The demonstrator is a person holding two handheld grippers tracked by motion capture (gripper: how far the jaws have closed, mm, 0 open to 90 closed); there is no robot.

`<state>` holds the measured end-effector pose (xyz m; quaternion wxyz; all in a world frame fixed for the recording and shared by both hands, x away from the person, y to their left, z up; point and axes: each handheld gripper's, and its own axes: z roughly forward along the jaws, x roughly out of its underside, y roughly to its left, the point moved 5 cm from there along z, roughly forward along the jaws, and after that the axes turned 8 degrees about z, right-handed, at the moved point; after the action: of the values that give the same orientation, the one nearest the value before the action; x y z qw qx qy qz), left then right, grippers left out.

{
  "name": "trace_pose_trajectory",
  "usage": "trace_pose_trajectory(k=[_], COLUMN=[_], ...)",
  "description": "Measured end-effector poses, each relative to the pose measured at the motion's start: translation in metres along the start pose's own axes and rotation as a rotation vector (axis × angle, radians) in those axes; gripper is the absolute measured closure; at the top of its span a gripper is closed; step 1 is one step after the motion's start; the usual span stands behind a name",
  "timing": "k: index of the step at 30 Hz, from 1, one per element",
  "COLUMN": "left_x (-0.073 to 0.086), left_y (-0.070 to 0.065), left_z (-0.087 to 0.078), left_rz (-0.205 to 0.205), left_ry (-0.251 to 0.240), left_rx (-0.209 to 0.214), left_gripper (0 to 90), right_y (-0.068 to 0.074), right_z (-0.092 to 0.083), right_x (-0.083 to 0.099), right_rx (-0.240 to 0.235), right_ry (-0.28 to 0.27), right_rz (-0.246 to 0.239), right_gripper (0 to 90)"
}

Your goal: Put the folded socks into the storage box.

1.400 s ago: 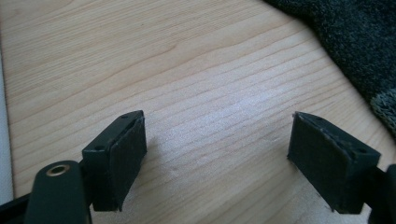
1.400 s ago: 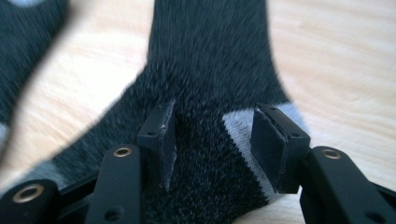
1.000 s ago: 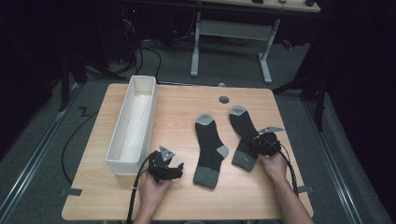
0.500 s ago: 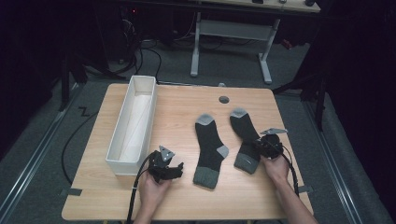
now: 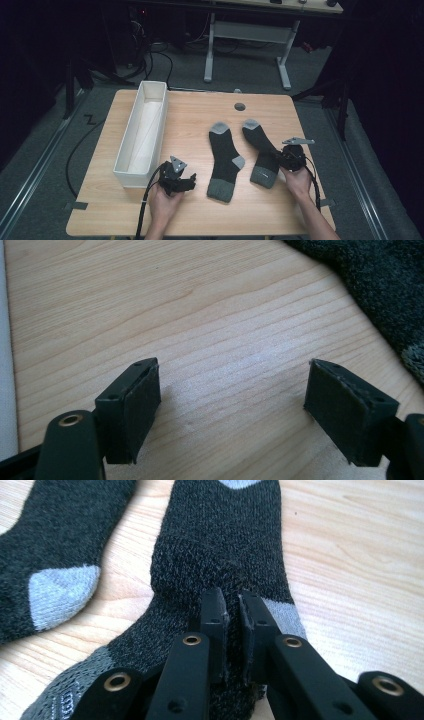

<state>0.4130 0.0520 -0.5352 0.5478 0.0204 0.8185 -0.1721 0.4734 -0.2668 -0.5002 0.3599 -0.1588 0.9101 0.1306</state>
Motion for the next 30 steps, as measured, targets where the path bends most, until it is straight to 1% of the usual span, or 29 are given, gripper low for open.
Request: trace_pose_trajectory(k=[5, 7, 9, 15, 18, 21, 26, 30], left_x=[0.0, 0.0, 0.0, 0.0, 0.0, 0.0, 0.0, 0.0], left_y=[0.0, 0.0, 0.0, 0.0, 0.0, 0.0, 0.0, 0.0], left_z=[0.0, 0.0, 0.0, 0.0, 0.0, 0.0, 0.0, 0.0], left_rz=[-0.003, -0.004, -0.004, -0.001, 0.0, 0.0, 0.0, 0.0], left_ry=[-0.001, -0.001, -0.001, 0.0, 0.001, 0.001, 0.001, 0.001], left_rx=[-0.004, -0.005, -0.005, 0.0, 0.001, 0.002, 0.001, 0.001], left_gripper=[22.7, 22.8, 22.7, 22.7, 22.7, 22.7, 22.7, 22.7], right_y=[0.001, 0.002, 0.001, -0.001, 0.003, 0.006, 0.008, 0.007], right_z=[-0.006, -0.009, -0.012, -0.019, -0.026, -0.032, -0.034, -0.037], right_x=[-0.005, -0.007, -0.008, -0.013, -0.022, -0.031, -0.034, -0.038], right_rx=[-0.014, -0.015, -0.011, 0.004, 0.011, 0.007, 0.015, 0.009], right_ry=[-0.012, -0.026, -0.034, -0.045, -0.059, -0.072, -0.072, -0.077], right_rz=[-0.012, -0.016, -0.014, 0.012, 0.0, 0.005, -0.008, -0.001], right_gripper=[82.5, 82.5, 82.5, 82.7, 82.7, 82.7, 82.8, 82.9])
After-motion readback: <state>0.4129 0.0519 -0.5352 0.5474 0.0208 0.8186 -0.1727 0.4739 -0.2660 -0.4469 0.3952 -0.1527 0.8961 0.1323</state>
